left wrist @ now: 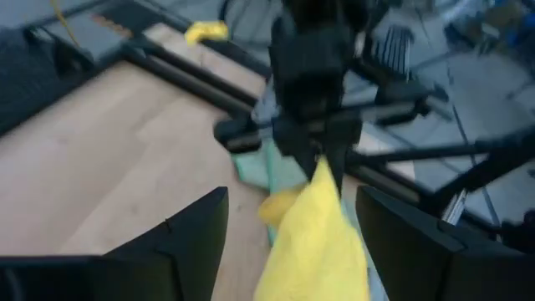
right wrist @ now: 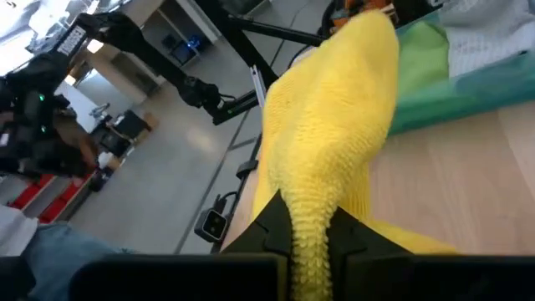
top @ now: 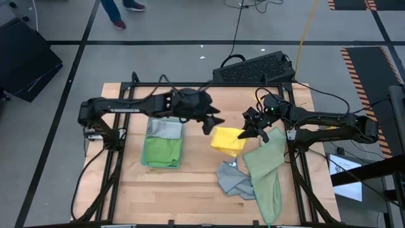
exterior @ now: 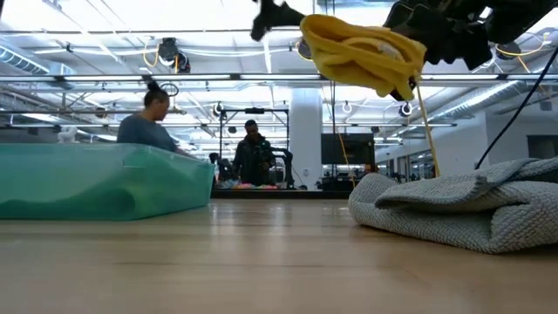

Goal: Fold microfiber towels
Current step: Put the yellow microfiber cloth into the green bin

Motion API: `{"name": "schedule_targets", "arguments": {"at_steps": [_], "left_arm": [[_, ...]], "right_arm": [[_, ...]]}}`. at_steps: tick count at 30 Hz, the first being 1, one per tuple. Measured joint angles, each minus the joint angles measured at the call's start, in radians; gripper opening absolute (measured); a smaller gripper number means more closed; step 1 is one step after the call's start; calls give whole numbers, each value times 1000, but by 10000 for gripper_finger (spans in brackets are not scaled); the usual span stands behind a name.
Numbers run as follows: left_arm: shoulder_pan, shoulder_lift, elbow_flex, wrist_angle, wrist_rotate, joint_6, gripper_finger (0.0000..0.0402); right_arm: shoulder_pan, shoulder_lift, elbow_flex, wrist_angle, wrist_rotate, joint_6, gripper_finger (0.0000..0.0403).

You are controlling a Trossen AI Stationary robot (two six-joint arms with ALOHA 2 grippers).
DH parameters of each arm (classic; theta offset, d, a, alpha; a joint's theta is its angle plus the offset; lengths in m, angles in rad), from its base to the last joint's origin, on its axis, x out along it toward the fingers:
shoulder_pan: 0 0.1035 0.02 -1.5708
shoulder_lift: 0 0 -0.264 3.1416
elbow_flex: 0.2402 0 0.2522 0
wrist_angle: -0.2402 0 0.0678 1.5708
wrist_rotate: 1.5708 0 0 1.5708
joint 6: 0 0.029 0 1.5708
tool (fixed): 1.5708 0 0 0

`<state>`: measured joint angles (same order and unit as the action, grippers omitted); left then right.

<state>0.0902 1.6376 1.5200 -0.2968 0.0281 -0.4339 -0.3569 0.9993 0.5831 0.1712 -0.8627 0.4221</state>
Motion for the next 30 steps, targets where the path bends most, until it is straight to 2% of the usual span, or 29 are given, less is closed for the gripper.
{"name": "schedule_targets", "arguments": {"at_steps": [5,8,13,18,24,27,30], "left_arm": [[9,80,-1,8,124,4,278],[12,127,-1,12,151,31,285],[29,182,-1,46,335,41,269],[29,208,-2,48,432,112,193],[32,202,-1,60,474,90,31],[34,196,0,49,462,9,18],[27,171,-1,-24,462,-19,15]], "right_arm": [[1,1,0,-22,32,-44,9],[6,1,0,-29,51,-84,9],[13,1,0,-34,54,-130,9],[12,1,0,-35,78,-139,9],[12,1,0,-34,108,-160,10],[12,1,0,-29,111,-155,28],[12,-2,0,-17,112,-102,71]]}}
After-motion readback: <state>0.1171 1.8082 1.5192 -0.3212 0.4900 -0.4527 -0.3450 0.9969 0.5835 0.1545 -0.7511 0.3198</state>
